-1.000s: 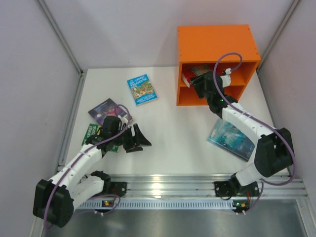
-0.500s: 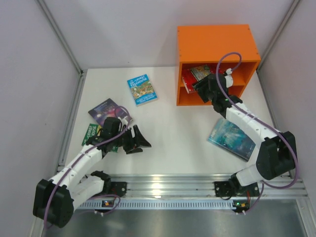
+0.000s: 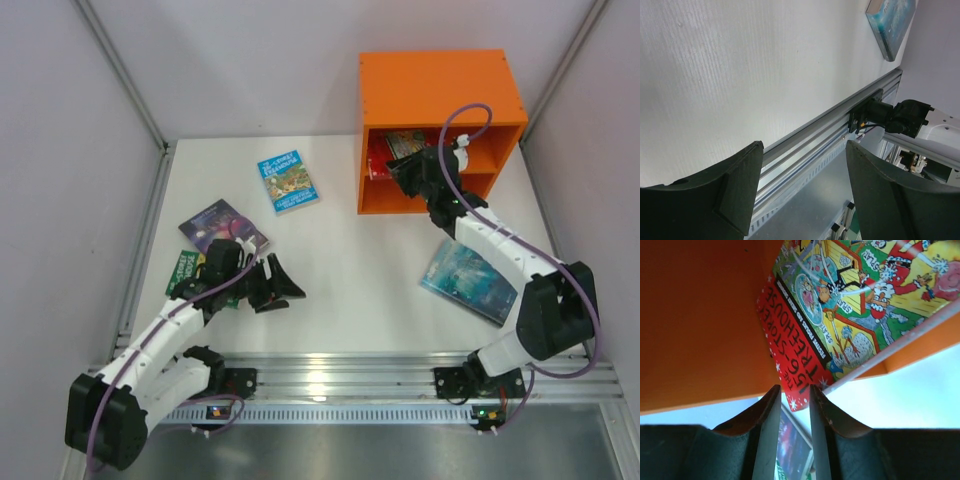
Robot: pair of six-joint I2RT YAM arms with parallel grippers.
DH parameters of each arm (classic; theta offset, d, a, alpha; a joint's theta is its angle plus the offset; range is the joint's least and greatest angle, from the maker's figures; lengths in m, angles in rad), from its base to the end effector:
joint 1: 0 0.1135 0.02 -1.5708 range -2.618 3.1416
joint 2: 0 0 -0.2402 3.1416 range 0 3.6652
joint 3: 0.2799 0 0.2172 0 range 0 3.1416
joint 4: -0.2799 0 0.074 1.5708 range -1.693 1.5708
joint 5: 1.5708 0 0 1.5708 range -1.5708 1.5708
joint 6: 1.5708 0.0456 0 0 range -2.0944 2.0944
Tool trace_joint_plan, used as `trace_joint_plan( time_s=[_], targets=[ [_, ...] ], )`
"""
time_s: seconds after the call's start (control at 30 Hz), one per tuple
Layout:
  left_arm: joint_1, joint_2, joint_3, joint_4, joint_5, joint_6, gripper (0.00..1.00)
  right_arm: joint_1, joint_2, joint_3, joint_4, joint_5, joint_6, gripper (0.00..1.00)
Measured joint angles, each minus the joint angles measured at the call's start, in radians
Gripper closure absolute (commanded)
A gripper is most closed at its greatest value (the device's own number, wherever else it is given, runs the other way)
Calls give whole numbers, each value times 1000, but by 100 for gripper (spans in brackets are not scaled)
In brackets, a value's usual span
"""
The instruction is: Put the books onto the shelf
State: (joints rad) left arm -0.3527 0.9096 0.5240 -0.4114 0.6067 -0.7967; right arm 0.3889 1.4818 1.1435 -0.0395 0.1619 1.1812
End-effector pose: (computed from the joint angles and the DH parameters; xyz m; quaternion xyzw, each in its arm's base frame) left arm 0.1472 -0.0819 0.2004 -0.0846 0.8869 -0.4279 0.1519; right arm 0.3045 0.1168 0.2962 0.3601 0.7432 0.3485 0.4433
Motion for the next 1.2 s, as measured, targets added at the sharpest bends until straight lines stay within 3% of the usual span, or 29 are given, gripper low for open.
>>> trace_joint_plan(
  time_s=[0.37,0.73,1.2],
  targets=[
    [0,-19,-12,-9,-12,-2,28,1,37,0,76,7,39,65],
    [0,-28,-24,-10,-29,-1,28,-66,-77,-51,-33,60,31,66],
    [0,-22,-32,-9,-29,2,28,-80,-42,-77,-49,65,85,67]
  ],
)
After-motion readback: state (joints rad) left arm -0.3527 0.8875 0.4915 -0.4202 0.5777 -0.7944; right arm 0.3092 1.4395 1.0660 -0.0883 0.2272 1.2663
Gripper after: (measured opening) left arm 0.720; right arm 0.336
